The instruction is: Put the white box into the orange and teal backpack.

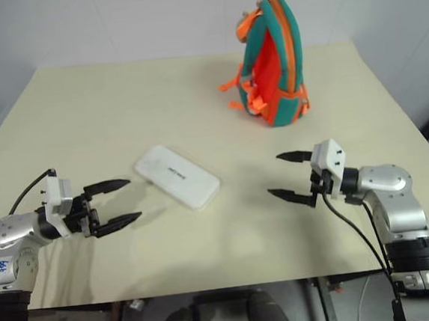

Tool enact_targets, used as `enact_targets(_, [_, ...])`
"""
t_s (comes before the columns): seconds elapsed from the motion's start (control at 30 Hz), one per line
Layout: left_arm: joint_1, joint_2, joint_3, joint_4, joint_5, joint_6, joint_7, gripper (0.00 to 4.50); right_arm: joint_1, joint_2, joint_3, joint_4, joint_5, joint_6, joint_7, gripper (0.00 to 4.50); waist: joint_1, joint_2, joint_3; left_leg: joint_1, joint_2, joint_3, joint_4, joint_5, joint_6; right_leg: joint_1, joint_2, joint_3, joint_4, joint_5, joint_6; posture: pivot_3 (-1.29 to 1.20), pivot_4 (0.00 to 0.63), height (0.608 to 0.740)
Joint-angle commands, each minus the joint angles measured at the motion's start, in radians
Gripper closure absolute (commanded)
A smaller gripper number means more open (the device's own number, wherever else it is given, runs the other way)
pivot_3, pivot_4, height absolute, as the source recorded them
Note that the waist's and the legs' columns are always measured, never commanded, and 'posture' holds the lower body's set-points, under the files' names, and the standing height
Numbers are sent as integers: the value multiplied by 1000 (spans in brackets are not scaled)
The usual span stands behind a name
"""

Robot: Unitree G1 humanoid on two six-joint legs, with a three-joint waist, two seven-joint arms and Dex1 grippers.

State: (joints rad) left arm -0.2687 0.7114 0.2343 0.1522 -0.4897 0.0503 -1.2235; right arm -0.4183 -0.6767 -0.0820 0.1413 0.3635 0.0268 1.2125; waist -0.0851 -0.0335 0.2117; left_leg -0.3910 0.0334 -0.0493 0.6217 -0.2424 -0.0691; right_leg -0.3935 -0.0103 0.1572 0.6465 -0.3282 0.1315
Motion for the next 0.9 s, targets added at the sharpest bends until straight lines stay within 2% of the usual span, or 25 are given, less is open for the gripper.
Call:
enact_targets(0.03, [-17, 14, 21, -19, -13, -5, 3, 17, 2, -4, -12, -21, 13, -15, 0, 0, 0, 0, 0, 0, 0, 0, 0, 0, 0, 0, 0, 0, 0, 0, 0, 0, 150, 740])
enact_targets(0.23, [-29, 6, 9, -10, -8, 1, 5, 17, 37, 5, -17, -5, 12, -41, -4, 0, 1, 0, 0, 0, 0, 0, 0, 0, 0, 0, 0, 0, 0, 0, 0, 0, 150, 740])
enact_targets(0.37, [-101, 38, 28, 72, 13, -13, 17, 17, 82, 41, 17, -86, 8, 0, -54, 0, 1, 0, 0, 0, 0, -1, 0, 0, 0, 0, 0, 0, 0, 0, 0, 0, 150, 740])
enact_targets(0.4, [-117, 52, 32, 100, 20, -20, 13, 407, 86, 56, 37, -99, -2, 9, -67, 180, -1, 0, 0, 0, 0, -1, 0, 0, 0, 0, 1, 0, 1, 0, 0, 0, 150, 740])
enact_targets(0.47, [-144, 72, 33, 157, 47, -57, 13, 884, 98, 89, 78, -127, -36, 9, -106, 618, -5, 0, 0, 0, 0, 0, 0, 0, 0, 0, 1, 0, 1, 0, 0, 0, 150, 740])
enact_targets(0.63, [-237, 87, 7, 325, 128, -157, 52, 2492, 124, 198, 176, -193, -110, 54, -245, 2337, 0, 0, 0, 0, 0, -1, 0, 0, 0, -1, 1, 0, 1, 0, 0, 0, 150, 740])
enact_targets(0.73, [-309, 68, -12, 425, 170, -206, 85, 3343, 117, 251, 232, -219, -166, 83, -317, 3276, 3, 0, 0, -1, 0, -1, 0, 0, 0, -1, 0, 0, 1, 0, 0, 0, 150, 740])
enact_targets(0.83, [-432, 23, -46, 596, 256, -295, 194, 4290, 100, 301, 284, -227, -208, 138, -377, 4325, 13, 0, 0, -1, -1, -2, 1, 0, 0, -1, 0, -2, 1, 0, 0, 0, 150, 740])
enact_targets(0.87, [-479, 2, -53, 661, 285, -325, 249, 4473, 92, 314, 299, -225, -227, 156, -398, 4488, 15, 0, 0, -2, -1, -3, 2, 0, 0, -1, 0, -3, 1, 0, 0, 0, 150, 740])
enact_targets(0.9, [-508, -10, -56, 705, 303, -347, 283, 4473, 88, 320, 308, -226, -238, 169, -412, 4488, 17, -1, 0, -2, -1, -4, 3, 0, 0, -1, 0, -3, 1, 0, 0, 0, 150, 740])
